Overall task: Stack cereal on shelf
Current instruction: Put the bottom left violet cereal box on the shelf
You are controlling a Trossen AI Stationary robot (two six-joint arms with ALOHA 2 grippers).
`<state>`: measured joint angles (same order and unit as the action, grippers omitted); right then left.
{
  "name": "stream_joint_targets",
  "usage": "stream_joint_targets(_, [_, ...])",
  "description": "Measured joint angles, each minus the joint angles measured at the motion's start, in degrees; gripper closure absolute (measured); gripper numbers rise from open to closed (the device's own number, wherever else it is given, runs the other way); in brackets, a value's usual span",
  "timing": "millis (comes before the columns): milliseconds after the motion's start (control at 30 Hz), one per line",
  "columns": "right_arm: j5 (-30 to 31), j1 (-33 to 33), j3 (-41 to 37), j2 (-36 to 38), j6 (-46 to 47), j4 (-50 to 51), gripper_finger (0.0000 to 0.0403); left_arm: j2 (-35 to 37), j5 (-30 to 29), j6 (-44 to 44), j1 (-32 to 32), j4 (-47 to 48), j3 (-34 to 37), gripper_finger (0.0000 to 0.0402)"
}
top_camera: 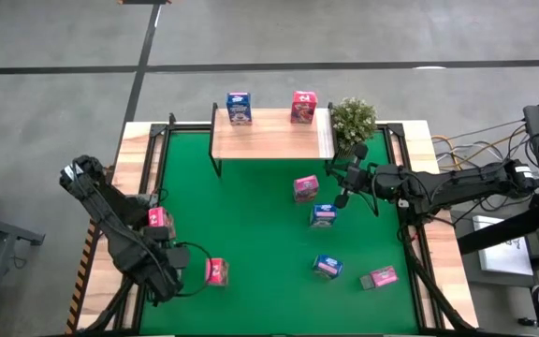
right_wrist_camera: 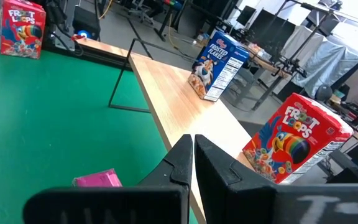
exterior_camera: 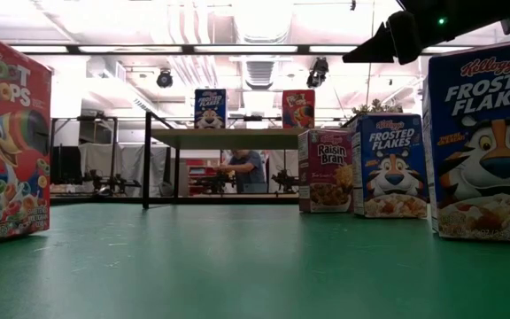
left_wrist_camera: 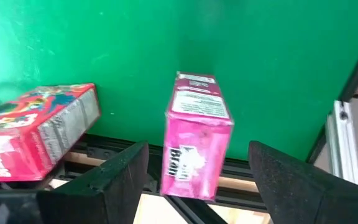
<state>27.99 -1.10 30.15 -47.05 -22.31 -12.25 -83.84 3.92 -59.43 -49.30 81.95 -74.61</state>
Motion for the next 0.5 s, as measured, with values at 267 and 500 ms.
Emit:
stream_joint_targets(267, [0.00,0.00,0.01,0.00,-0.01,0.00,0.0394,0.05,-0.31,-3.81,-4.05,-0.64,2.16,0.0141])
stream_joint_targets(500, [0.00,0.00,0.02,0.00,0.20,0.01,0.0394,0.38,-1.15,-5.55,-5.54,-2.59,5.33,0.0141])
